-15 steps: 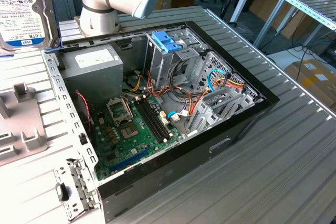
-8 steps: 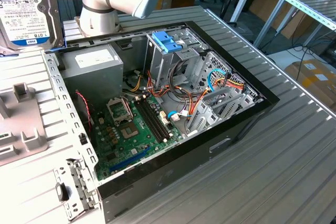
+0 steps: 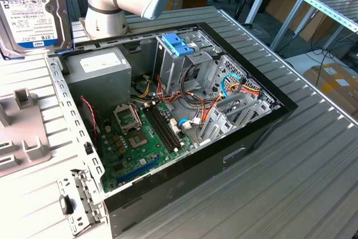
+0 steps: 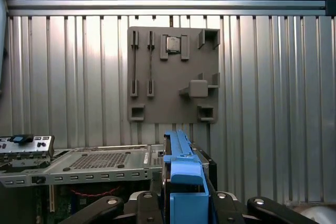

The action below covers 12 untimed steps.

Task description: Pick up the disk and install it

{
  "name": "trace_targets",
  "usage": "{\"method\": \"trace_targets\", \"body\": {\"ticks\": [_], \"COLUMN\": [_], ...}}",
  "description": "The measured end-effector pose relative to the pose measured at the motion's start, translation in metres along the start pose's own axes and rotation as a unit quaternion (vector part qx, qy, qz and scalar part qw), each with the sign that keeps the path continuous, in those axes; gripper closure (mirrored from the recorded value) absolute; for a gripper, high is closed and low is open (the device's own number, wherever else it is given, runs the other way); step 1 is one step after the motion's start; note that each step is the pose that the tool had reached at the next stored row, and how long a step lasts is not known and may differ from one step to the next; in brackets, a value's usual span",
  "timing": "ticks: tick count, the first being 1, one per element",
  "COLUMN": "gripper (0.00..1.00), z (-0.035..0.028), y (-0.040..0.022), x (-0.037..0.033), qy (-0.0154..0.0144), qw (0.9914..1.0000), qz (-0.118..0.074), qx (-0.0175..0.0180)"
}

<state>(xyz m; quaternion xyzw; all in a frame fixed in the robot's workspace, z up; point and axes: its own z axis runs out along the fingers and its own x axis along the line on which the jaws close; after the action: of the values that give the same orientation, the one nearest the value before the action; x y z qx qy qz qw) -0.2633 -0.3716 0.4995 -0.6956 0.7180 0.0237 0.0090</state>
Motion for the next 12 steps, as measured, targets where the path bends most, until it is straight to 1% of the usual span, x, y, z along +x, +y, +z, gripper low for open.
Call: {"method": "trace_targets", "body": {"ticks": [5,12], "gripper": [0.63,0.63], "z": [0.0002,0.0003], "y": [-0.0053,-0.0108], "x": [-0.0002,-0.0003], "qy": [0.0,0.0], "qw": [1.0,1.0], "qz": [0.0,0.0], "qx": [0.0,0.0]}}
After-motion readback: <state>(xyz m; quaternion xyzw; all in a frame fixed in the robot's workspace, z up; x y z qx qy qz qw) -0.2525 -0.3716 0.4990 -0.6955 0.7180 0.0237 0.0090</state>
